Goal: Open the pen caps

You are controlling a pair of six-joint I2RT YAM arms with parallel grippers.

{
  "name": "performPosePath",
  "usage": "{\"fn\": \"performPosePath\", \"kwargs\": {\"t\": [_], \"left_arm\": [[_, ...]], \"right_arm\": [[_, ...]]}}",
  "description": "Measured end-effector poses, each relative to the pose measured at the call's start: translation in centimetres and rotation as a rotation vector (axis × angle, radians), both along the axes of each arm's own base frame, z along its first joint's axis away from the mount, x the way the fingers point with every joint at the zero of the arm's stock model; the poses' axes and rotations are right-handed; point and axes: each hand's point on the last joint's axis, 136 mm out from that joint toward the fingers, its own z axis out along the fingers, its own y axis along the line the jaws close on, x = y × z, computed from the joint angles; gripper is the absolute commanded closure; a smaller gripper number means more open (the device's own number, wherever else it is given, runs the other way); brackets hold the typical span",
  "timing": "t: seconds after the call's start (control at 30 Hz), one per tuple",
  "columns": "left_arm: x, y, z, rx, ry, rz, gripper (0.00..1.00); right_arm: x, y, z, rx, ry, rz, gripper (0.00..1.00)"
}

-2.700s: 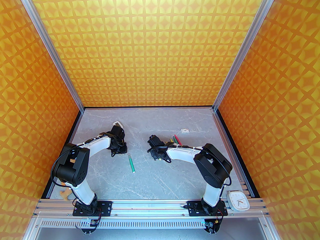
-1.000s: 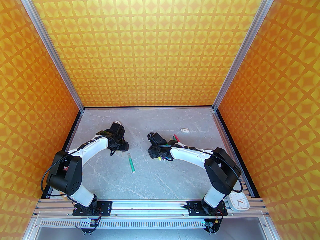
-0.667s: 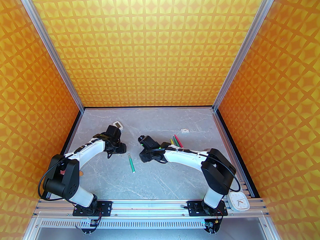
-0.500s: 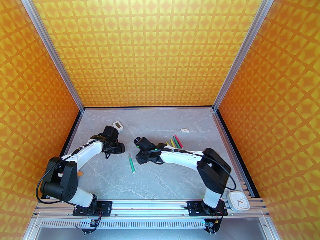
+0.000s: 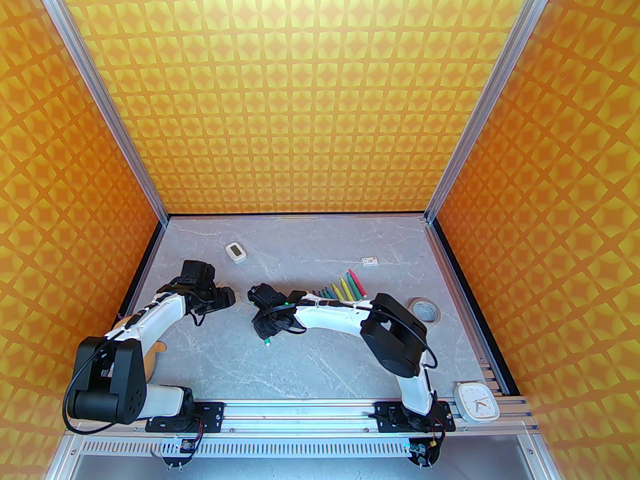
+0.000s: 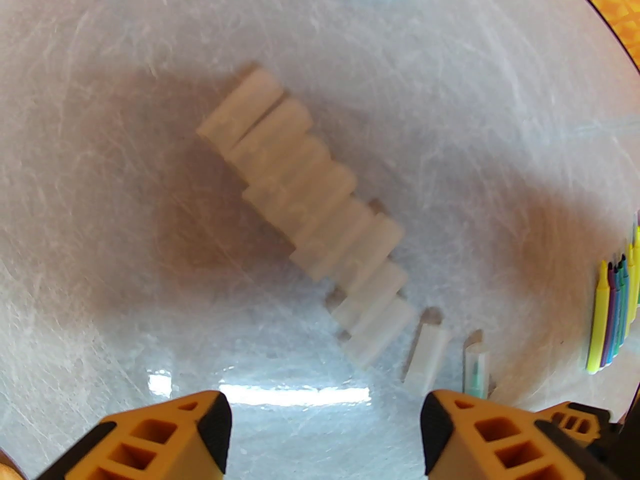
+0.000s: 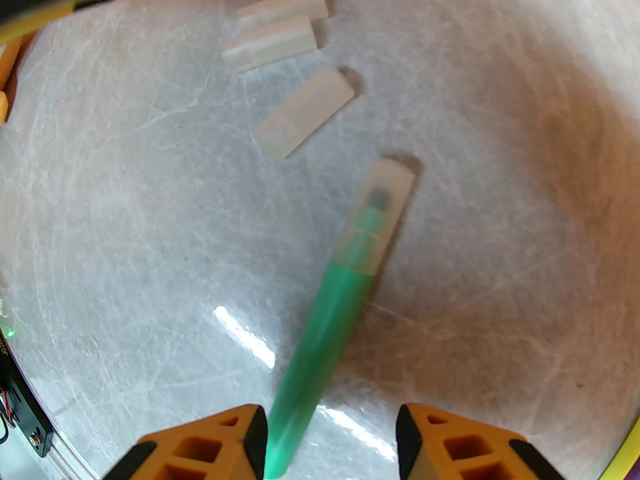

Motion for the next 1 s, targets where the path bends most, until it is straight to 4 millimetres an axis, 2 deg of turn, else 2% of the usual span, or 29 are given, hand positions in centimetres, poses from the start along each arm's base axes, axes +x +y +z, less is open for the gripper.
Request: {"fn": "performPosePath", "kwargs": {"t": [0.27, 1.0], "left_arm": [[0.1, 0.0, 0.4, -0.016, -0.022, 0.008, 0.29], [0.4, 0.2, 1.6, -0.022, -0.068, 0.020, 0.28]], "right_arm": [[-0.6, -0.1, -1.7, -0.046, 0.034, 0.004, 0.56], [-0.1, -0.3, -2.1, -0.124, 0.007, -0.009, 0.69]]}}
